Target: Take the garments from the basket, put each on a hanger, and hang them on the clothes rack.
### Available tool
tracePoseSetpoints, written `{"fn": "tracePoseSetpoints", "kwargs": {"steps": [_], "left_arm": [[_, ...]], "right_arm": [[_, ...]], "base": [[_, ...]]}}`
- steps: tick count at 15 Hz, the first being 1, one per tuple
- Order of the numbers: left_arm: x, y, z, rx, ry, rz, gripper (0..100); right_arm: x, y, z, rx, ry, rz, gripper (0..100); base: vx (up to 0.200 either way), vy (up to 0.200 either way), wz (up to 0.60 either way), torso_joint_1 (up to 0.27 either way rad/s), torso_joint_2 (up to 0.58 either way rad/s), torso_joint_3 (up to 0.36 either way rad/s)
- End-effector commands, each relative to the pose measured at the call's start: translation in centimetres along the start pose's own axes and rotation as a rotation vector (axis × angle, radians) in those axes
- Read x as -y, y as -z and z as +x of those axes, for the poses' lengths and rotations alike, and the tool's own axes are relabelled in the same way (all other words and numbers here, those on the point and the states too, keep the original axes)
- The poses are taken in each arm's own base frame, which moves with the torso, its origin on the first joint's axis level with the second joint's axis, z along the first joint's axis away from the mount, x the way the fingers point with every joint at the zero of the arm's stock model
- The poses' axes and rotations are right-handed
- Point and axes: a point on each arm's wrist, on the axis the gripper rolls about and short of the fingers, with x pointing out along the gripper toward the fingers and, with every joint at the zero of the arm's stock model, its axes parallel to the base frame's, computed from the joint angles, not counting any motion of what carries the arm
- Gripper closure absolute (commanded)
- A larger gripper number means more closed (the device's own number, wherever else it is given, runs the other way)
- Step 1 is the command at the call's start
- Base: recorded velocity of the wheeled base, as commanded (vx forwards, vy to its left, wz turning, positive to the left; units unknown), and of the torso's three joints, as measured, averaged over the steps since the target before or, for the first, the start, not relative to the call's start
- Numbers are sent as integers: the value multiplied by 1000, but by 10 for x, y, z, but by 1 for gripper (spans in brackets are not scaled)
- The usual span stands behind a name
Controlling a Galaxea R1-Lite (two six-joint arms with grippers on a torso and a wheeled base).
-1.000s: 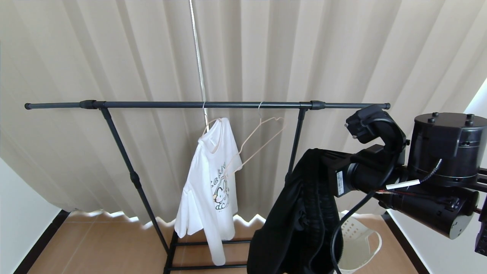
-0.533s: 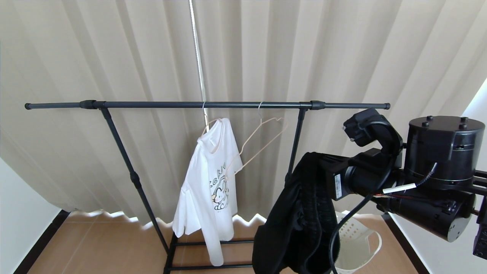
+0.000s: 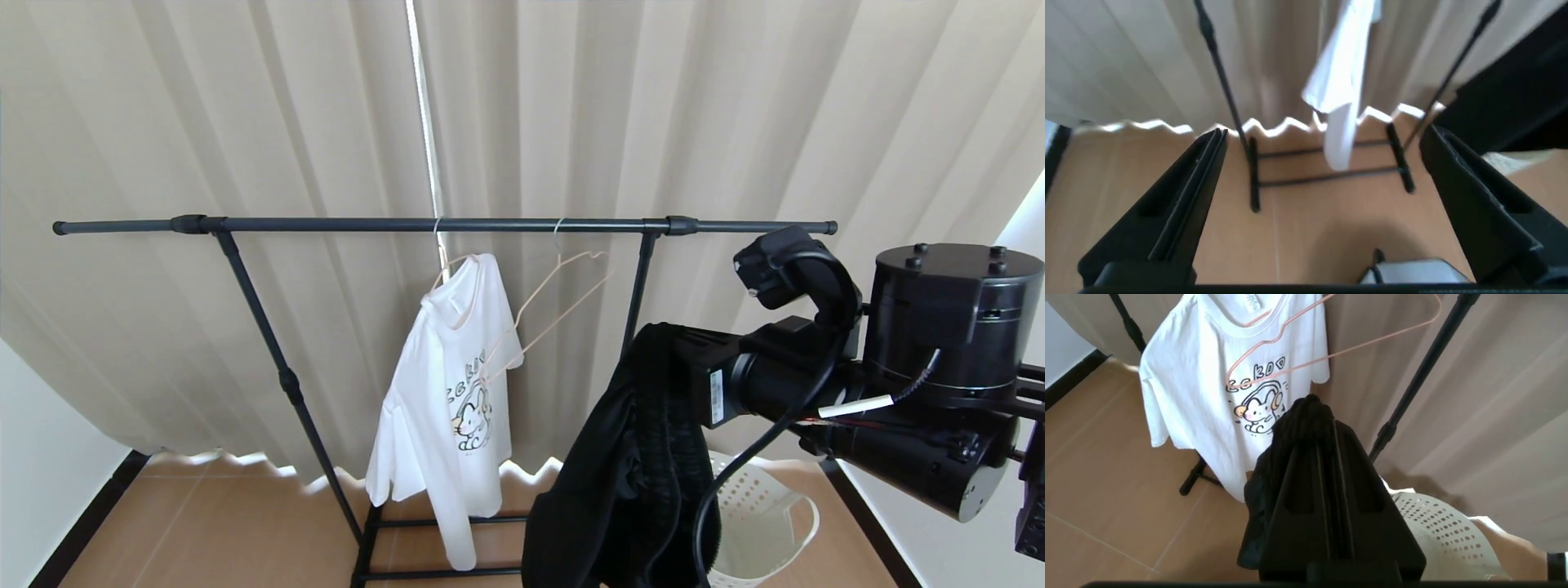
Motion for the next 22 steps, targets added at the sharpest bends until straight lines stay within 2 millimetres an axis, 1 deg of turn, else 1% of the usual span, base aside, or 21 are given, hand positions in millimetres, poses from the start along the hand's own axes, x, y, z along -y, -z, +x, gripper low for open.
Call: {"fn": "tracePoseSetpoints", "kwargs": {"steps": [1,2,3,4,5,7,8,9,11,12,13,14,16,17,18,19,21,22], "left_arm": [[9,-47,34,-168,178,-44,0],[22,-66,49,-214,277,-62,0],[36,-83,58,-235,356,-91,0],[36,-83,58,-235,356,-91,0],[69,-113,90,-307,437,-152,0],[90,-130,127,-316,451,-157,0],[93,-131,133,-318,453,-155,0],[102,-133,150,-315,462,-152,0],[115,-137,170,-301,475,-163,0],[121,-137,182,-297,473,-195,0],[132,-135,193,-287,475,-242,0],[141,-130,206,-282,453,-270,0],[155,-128,227,-238,340,-290,0],[163,-127,230,-230,313,-319,0],[167,-128,230,-224,306,-335,0],[174,-124,228,-222,294,-329,0],[178,-124,226,-212,287,-325,0],[180,-124,226,-203,280,-324,0]], "right_arm": [[-1,-6,1,17,-1,5,100],[-3,-17,7,44,2,7,100],[-6,-27,18,50,11,3,100],[-6,-27,18,50,11,3,100],[-8,-45,33,48,16,4,100],[-13,-48,47,54,13,6,100],[-14,-47,51,51,14,8,100],[-15,-44,55,42,13,16,100],[-16,-39,59,24,16,79,100],[-18,-36,65,14,21,96,100],[-18,-39,67,24,34,101,100],[-20,-41,67,34,55,102,100],[-27,-44,65,47,67,101,100],[-31,-43,64,45,63,99,100],[-34,-42,64,44,68,99,100],[-37,-40,72,43,121,95,100],[-42,-38,81,43,181,99,100],[-46,-36,80,42,177,98,100]], "base": [[0,0,0,0,0,0],[0,0,0,0,0,0],[0,0,0,0,0,0],[0,0,0,0,0,0],[0,0,0,0,0,0],[0,0,0,0,0,0],[0,0,0,0,0,0],[0,0,0,0,0,0],[0,0,0,0,0,0],[0,0,0,0,0,0],[0,0,0,0,0,0],[0,0,0,0,0,0],[0,0,0,0,0,0],[0,0,0,0,0,0],[0,0,0,0,0,0],[0,0,0,0,0,0],[0,0,0,0,0,0],[0,0,0,0,0,0]]}}
